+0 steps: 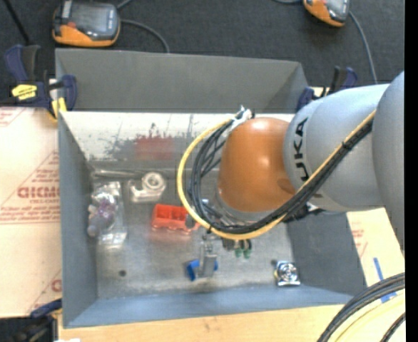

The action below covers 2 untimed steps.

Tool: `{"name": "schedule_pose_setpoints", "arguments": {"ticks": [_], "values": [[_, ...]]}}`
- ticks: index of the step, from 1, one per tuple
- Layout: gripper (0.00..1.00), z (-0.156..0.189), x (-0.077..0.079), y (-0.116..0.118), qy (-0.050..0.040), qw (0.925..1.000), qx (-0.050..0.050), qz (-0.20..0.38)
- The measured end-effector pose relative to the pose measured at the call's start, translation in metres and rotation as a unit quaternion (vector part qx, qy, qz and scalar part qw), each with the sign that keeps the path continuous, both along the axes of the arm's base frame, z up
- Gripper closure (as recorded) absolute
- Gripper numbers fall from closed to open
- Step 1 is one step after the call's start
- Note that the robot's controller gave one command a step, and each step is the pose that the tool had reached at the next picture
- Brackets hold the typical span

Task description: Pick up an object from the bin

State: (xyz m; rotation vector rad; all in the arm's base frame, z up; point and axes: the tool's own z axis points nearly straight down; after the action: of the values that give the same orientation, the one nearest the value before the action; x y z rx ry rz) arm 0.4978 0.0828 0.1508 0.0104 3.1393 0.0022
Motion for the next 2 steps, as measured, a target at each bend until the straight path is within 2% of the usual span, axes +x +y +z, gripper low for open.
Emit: {"name": "schedule_pose_setpoints", "arguments": {"ticks": [1,2], "values": [[0.0,-0.0749,0.086,-0.0037,-0.0018,1.0,-0.001,0.01],[1.0,-0.0723,0.0849,-0.0033,-0.0012,1.0,0.0,0.009]]}}
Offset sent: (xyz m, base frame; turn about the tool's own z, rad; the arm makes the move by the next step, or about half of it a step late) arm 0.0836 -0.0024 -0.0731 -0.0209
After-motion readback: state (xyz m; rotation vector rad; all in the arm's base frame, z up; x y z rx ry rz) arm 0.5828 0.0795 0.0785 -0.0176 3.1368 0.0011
